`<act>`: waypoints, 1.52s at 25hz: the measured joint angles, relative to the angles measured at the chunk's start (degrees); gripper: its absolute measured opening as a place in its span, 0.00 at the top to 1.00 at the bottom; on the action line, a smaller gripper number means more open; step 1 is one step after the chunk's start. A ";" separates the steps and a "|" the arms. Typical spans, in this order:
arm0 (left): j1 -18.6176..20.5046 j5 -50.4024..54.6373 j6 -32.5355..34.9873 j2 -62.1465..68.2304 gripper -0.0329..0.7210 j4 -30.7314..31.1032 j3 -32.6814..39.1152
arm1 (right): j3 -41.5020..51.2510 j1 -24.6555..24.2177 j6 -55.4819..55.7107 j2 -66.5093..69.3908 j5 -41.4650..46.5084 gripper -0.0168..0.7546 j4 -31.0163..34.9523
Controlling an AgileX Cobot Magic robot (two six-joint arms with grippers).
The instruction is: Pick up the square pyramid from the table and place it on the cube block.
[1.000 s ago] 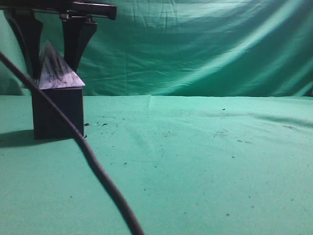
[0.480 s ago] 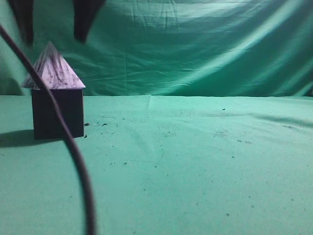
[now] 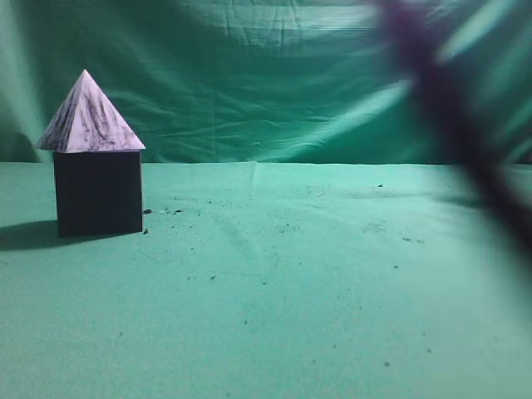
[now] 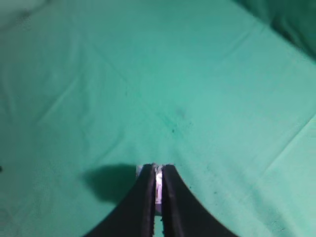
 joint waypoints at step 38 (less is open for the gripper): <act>0.00 0.00 0.00 0.00 0.96 0.00 0.00 | 70.31 0.00 11.14 -86.99 -5.48 0.91 -9.25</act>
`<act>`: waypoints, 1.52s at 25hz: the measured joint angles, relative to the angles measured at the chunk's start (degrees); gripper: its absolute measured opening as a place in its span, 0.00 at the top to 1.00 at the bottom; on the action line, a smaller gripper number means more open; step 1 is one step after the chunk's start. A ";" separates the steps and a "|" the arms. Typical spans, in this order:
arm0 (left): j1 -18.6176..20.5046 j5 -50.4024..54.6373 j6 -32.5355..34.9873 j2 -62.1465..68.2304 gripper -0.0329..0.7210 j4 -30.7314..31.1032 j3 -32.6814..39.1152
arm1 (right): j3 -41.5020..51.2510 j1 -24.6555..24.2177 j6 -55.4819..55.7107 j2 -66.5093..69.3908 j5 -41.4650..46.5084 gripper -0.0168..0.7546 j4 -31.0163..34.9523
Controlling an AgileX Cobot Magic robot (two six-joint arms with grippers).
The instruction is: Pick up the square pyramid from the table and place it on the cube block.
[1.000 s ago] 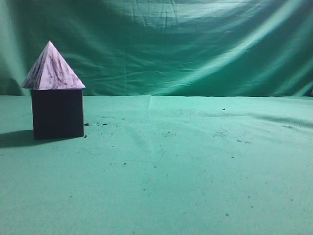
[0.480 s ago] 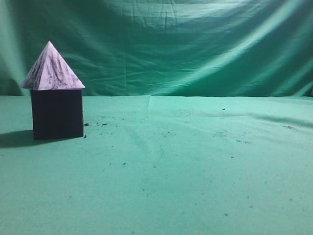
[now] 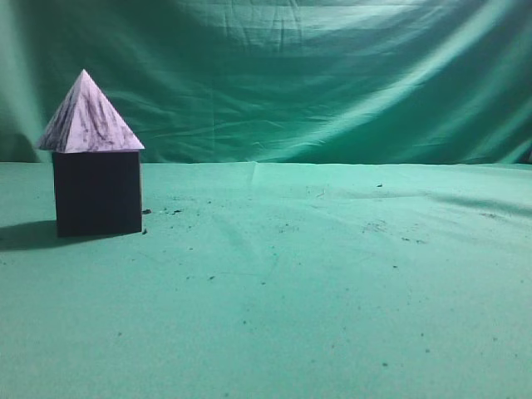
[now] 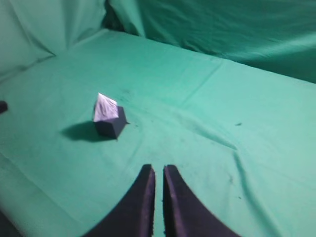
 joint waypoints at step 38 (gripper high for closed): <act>0.00 0.00 0.00 0.00 0.96 0.00 0.00 | 58.60 -49.49 -30.23 -20.15 -45.08 0.91 29.05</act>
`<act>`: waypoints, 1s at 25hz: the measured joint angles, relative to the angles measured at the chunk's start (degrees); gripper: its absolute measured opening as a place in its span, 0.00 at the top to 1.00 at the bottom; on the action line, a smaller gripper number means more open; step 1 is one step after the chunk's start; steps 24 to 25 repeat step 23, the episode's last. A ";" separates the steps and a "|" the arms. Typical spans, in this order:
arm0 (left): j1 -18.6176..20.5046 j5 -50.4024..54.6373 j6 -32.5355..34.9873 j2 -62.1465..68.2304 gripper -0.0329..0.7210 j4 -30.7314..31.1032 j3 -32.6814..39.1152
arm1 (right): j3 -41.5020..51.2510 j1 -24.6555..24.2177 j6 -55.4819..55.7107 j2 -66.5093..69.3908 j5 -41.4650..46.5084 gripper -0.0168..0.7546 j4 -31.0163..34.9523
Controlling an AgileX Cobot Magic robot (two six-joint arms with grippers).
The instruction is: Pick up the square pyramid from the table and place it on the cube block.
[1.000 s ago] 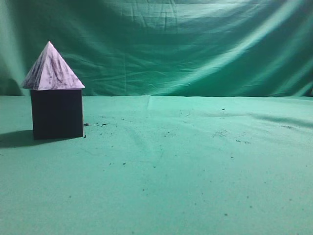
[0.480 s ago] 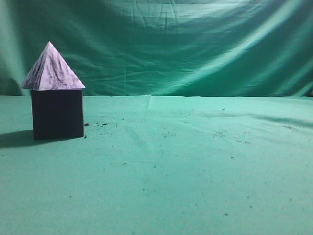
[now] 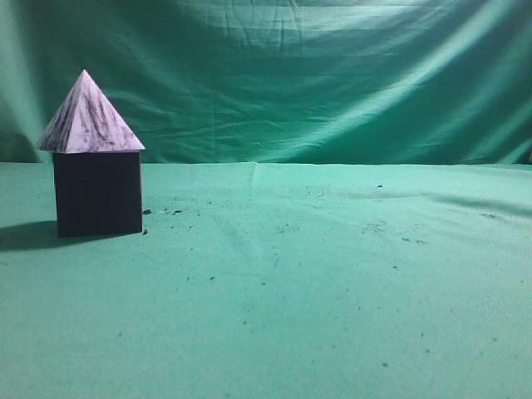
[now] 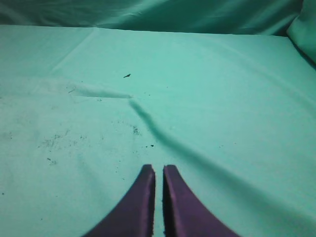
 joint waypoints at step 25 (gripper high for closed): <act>0.00 0.00 0.00 0.00 0.96 0.00 0.00 | 0.00 0.00 0.15 0.00 0.00 0.91 0.13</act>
